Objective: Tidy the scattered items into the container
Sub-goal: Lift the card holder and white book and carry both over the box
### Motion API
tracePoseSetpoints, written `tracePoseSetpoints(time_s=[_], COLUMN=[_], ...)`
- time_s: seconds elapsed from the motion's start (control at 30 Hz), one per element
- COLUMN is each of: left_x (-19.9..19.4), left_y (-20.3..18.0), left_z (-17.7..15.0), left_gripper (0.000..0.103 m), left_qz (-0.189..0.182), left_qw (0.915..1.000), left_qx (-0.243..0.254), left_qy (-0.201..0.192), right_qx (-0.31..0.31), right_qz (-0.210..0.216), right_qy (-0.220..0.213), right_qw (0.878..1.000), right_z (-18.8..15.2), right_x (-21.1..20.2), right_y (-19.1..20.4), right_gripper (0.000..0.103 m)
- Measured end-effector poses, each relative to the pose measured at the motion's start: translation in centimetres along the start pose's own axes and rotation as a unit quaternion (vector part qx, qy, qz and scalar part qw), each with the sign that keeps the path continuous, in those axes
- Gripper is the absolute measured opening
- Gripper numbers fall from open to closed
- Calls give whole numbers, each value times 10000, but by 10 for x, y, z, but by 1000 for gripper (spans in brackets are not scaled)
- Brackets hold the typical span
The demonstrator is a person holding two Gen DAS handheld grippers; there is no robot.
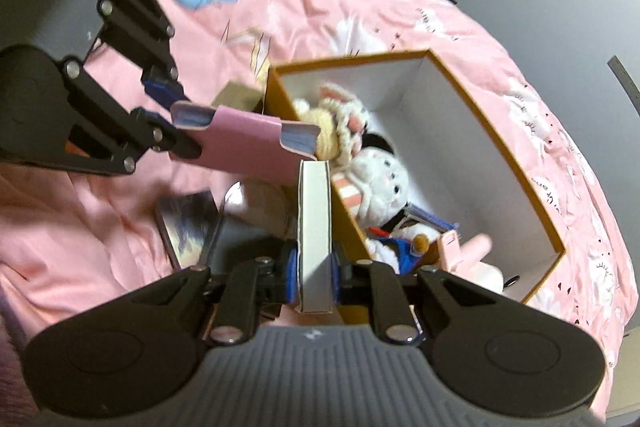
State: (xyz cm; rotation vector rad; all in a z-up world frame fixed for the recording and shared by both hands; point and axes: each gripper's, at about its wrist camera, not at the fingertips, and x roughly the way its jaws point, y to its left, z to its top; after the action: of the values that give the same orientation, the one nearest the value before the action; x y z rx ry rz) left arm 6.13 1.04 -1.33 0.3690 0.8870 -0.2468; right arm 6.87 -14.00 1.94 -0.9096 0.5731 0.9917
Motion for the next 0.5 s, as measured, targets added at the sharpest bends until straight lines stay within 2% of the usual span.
tracePoseSetpoints(time_s=[0.3,0.5], left_x=[-34,-38], left_y=[15,28], left_z=[25,47], left_gripper=[19,19], left_qz=[-169,-124], left_qw=[9988,9982], left_qx=[-186,-106], left_qy=[-413,-577], right_qx=[673,976], right_qz=[-9,-249], right_qy=[-527,-707], right_qw=[9963,9924], right_z=[16,26], right_x=[-31,-38], right_y=[-31,-52], right_gripper=[18,18])
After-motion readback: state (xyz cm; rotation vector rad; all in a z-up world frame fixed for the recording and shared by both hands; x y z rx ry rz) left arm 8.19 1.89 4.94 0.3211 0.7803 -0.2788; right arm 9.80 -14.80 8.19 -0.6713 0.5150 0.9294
